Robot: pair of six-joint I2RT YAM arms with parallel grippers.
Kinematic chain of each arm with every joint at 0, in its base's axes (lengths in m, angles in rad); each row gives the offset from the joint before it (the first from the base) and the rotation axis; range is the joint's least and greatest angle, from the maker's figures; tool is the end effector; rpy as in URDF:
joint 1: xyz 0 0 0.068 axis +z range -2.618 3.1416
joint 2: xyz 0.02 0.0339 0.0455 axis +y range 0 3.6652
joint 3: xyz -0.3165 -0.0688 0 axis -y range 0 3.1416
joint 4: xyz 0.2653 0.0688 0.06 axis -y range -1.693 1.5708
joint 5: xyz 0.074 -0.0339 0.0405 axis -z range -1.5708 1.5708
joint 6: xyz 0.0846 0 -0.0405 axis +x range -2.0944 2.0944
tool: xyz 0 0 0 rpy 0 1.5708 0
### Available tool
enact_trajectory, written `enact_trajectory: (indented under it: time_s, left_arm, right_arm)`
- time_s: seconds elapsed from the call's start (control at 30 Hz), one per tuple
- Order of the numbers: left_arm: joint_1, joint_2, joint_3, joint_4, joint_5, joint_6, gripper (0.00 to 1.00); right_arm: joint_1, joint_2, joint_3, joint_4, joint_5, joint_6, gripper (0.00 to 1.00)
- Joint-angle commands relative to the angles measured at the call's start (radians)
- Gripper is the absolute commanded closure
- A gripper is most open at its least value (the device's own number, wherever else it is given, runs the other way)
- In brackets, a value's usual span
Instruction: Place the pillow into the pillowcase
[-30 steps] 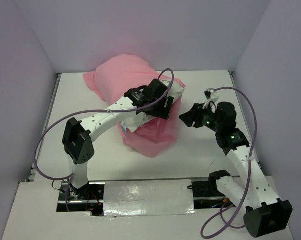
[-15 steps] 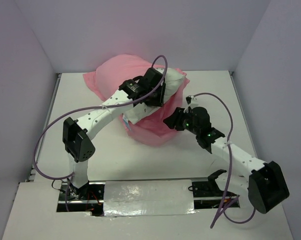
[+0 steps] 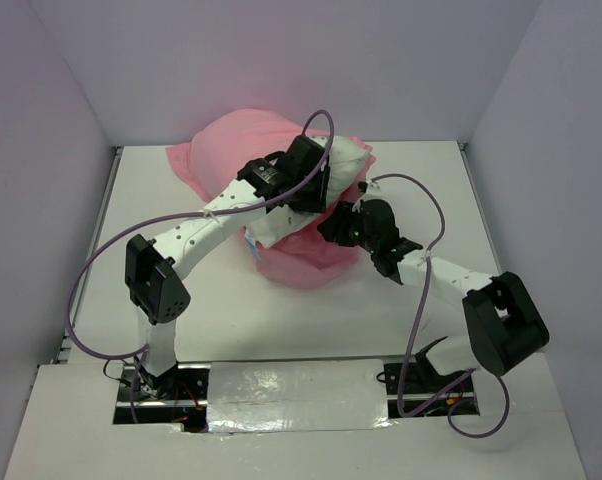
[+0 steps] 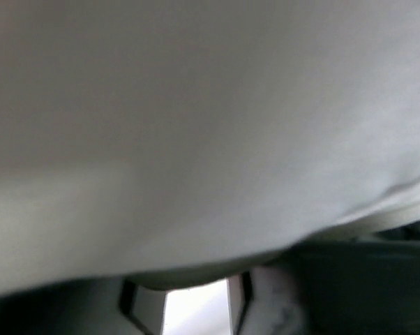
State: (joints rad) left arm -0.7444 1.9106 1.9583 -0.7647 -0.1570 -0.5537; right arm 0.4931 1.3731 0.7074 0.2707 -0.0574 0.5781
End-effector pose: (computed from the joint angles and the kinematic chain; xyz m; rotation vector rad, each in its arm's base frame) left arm 0.3814 -0.3334 0.3809 0.1386 2.3234 -0.4937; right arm 0.3058 0.1699 0.2462 0.0477 2.0430 0.7455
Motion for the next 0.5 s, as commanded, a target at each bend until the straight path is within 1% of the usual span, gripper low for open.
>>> enact_trajectory:
  time_s: [0.0, 0.13, 0.2, 0.3, 0.37, 0.4, 0.43, 0.47]
  left_arm:
    - [0.042, -0.028, 0.042, 0.062, -0.061, 0.006, 0.57]
    - [0.048, -0.036, 0.025, 0.077, -0.049, -0.002, 0.57]
    - [0.048, -0.036, 0.027, 0.077, -0.046, -0.003, 0.57]
    - [0.05, -0.038, 0.022, 0.081, -0.038, -0.002, 0.58]
    - [0.051, -0.038, 0.022, 0.082, -0.033, -0.002, 0.59]
    - [0.051, -0.039, 0.016, 0.087, -0.033, -0.003, 0.59]
    - [0.053, -0.039, 0.013, 0.088, -0.032, -0.003, 0.6]
    - [0.056, -0.039, 0.011, 0.09, -0.026, -0.005, 0.6]
  right_arm:
    - [0.007, 0.036, 0.049, 0.053, 0.047, 0.002, 0.46]
    - [0.007, 0.105, 0.063, 0.073, 0.016, 0.011, 0.46]
    - [0.007, 0.133, 0.058, 0.134, 0.004, 0.028, 0.46]
    - [0.009, 0.187, 0.105, 0.137, 0.011, 0.029, 0.47]
    - [0.01, 0.208, 0.118, 0.172, 0.025, 0.028, 0.47]
    - [0.009, 0.214, 0.132, 0.177, 0.037, 0.019, 0.49]
    - [0.009, 0.222, 0.139, 0.174, 0.05, 0.017, 0.54]
    - [0.009, 0.228, 0.142, 0.188, 0.054, 0.022, 0.54]
